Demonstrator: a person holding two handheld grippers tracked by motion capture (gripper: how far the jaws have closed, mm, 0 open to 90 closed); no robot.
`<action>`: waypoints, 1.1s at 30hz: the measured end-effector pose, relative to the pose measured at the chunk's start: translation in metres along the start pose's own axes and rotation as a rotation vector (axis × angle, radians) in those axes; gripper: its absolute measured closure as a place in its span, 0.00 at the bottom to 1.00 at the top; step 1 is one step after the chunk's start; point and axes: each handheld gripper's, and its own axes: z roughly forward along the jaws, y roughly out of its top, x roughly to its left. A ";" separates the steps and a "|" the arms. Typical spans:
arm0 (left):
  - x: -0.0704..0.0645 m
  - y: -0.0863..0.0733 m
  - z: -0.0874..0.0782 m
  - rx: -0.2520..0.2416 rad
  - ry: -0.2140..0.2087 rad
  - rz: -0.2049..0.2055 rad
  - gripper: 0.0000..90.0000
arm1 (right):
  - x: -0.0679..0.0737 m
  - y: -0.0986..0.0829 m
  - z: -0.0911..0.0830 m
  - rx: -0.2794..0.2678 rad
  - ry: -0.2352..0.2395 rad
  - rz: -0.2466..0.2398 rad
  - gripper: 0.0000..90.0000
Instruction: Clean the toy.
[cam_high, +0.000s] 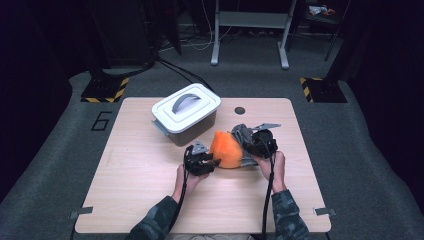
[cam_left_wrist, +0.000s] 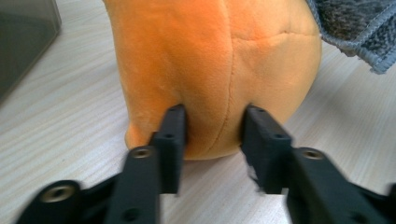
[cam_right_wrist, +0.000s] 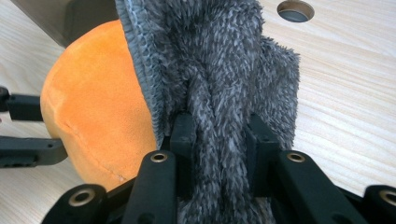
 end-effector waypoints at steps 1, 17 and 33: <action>0.000 0.000 0.000 0.001 0.004 0.003 0.76 | -0.001 0.000 0.001 -0.007 0.002 -0.006 0.77; -0.003 0.007 -0.008 -0.019 -0.054 -0.053 0.91 | 0.008 0.005 -0.021 -0.069 0.026 -0.036 0.77; -0.011 0.011 -0.012 -0.014 -0.086 -0.052 0.91 | 0.041 0.014 -0.007 -0.049 0.085 -0.094 0.77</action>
